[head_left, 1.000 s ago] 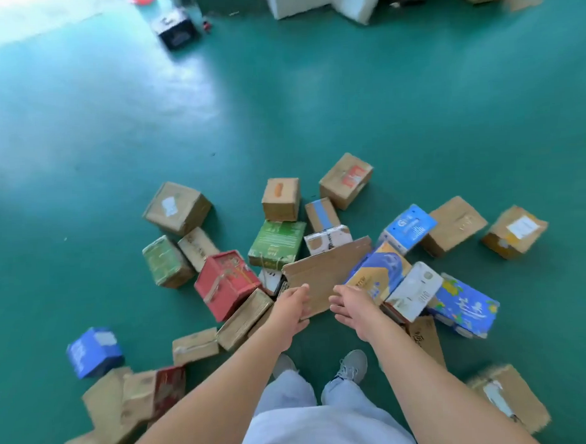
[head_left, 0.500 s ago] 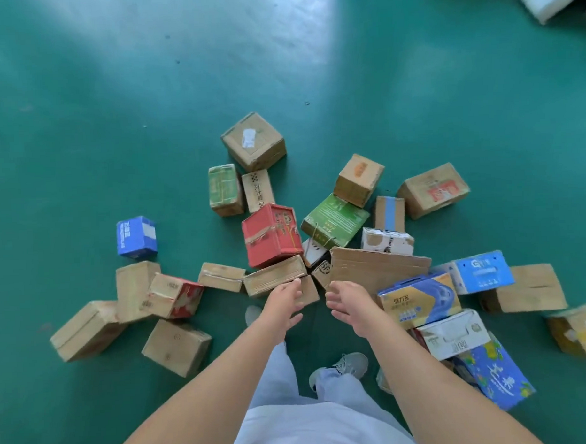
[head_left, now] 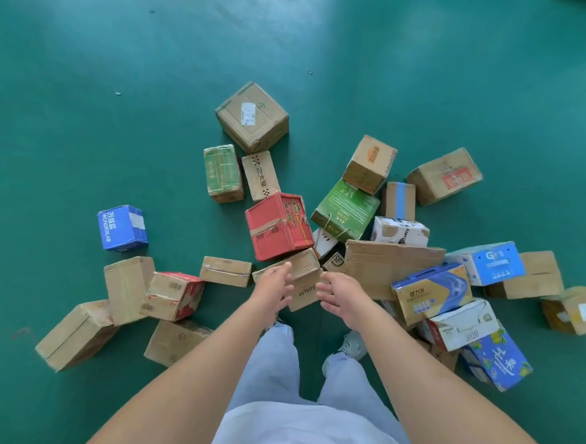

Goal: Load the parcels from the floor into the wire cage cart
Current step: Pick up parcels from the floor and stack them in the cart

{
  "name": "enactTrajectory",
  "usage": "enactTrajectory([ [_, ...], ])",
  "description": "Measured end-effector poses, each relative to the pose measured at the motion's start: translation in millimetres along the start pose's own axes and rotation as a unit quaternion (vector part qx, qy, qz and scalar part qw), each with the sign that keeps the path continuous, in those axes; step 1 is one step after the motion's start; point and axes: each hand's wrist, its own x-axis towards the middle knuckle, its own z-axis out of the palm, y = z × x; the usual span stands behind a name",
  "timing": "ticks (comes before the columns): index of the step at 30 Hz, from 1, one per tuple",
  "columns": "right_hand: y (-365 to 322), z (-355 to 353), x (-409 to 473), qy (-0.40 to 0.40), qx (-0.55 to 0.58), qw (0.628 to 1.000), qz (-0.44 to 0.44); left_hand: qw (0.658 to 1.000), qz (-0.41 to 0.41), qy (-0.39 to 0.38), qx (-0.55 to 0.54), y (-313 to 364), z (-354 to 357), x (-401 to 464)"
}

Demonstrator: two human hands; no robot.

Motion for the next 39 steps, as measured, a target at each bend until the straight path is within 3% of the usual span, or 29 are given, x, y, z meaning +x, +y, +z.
enactTrajectory([
  [10,1,-57,105,0.024,0.116,0.991,0.060,0.996,-0.031,-0.020,0.085,14,56,109],
  [21,30,-131,303,0.031,0.168,0.975,0.144,0.975,-0.061,-0.030,0.209,-40,177,290],
  [24,52,-151,364,0.042,0.204,0.965,0.160,0.953,-0.019,-0.008,0.304,-60,207,348],
  [28,95,-175,440,0.078,0.249,0.945,0.197,0.894,0.072,-0.019,0.443,-74,252,421],
  [35,149,-167,528,0.107,0.351,0.897,0.247,0.819,0.169,-0.085,0.542,-80,295,524],
  [39,163,-153,554,0.121,0.443,0.856,0.238,0.808,0.175,-0.107,0.552,-91,293,543],
])
